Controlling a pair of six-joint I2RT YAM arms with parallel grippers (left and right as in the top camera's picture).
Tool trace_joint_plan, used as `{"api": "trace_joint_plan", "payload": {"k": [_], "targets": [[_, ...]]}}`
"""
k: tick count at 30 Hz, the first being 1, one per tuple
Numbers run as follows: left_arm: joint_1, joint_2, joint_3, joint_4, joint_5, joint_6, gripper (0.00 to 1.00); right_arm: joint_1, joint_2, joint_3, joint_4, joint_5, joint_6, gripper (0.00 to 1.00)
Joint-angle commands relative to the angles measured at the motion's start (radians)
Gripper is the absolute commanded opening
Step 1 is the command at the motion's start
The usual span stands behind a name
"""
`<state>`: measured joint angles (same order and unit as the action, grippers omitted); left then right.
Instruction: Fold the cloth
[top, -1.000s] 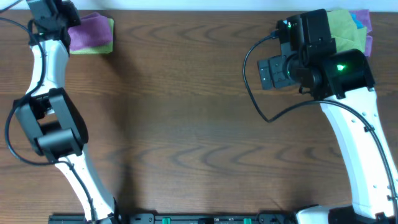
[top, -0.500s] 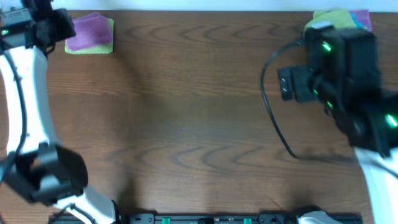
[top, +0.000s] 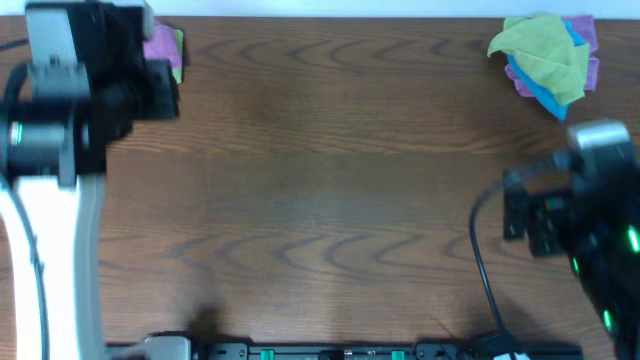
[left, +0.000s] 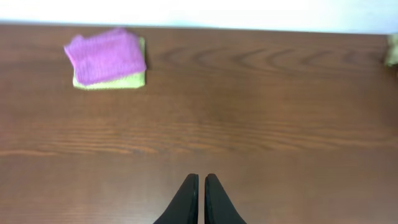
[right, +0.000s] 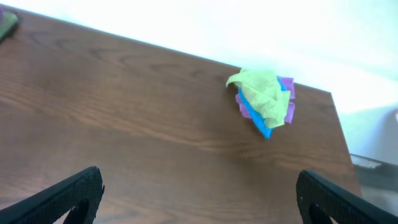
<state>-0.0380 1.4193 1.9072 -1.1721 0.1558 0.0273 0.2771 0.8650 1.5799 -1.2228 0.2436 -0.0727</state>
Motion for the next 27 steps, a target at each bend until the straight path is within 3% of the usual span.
{"api": "trace_joint_plan", "payload": {"k": [1,7,11,15,17,19,27], "targets": [[-0.07,-0.121,-0.026,-0.031,-0.114,0.006,0.07,-0.001,-0.143,-0.114,0.031,0.006,-0.013,0.99],[-0.12,-0.342,-0.214,-0.053,-0.138,-0.056,0.09,-0.001,-0.317,-0.328,0.086,-0.112,-0.028,0.99],[-0.12,-0.488,-0.38,-0.042,-0.137,-0.093,0.26,-0.001,-0.344,-0.425,0.161,-0.121,-0.011,0.99],[-0.12,-0.576,-0.476,-0.043,-0.138,-0.121,0.6,-0.001,-0.343,-0.464,0.179,-0.121,-0.011,0.99],[-0.12,-0.601,-0.499,-0.044,-0.137,-0.121,0.7,-0.001,-0.343,-0.476,0.173,-0.121,-0.011,0.99],[-0.12,-0.608,-0.503,-0.045,-0.137,-0.121,0.95,-0.001,-0.343,-0.478,0.141,-0.121,-0.011,0.99],[-0.12,-0.608,-0.503,-0.045,-0.132,-0.121,0.95,-0.001,-0.343,-0.479,0.004,-0.121,-0.011,0.99]]}}
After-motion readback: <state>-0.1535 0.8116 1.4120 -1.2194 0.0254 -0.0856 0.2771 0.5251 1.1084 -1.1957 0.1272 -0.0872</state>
